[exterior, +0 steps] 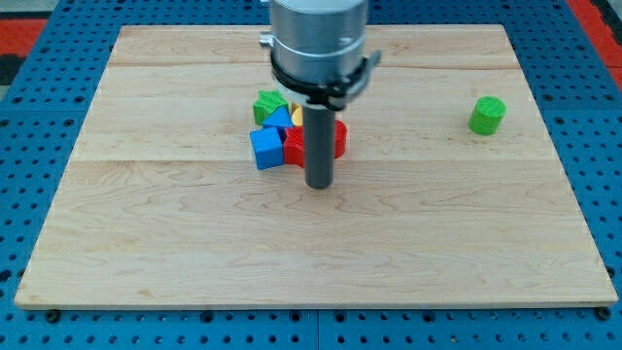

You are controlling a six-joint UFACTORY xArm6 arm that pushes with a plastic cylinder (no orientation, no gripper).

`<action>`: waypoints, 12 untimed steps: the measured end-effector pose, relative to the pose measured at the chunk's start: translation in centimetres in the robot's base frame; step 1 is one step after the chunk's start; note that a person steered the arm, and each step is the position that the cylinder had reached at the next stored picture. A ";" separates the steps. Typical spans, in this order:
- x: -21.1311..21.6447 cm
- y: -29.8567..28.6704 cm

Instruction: Move the green circle to the top right of the board

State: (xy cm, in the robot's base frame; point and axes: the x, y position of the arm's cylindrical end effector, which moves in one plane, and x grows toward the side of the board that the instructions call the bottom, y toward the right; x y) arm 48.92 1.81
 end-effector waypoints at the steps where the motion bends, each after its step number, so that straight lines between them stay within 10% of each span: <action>1: 2.0 7.8; 3: -1.9 21.1; 6: -12.4 20.7; 9: -17.5 14.7; 12: -16.9 -5.6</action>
State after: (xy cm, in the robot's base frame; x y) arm 31.99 -3.78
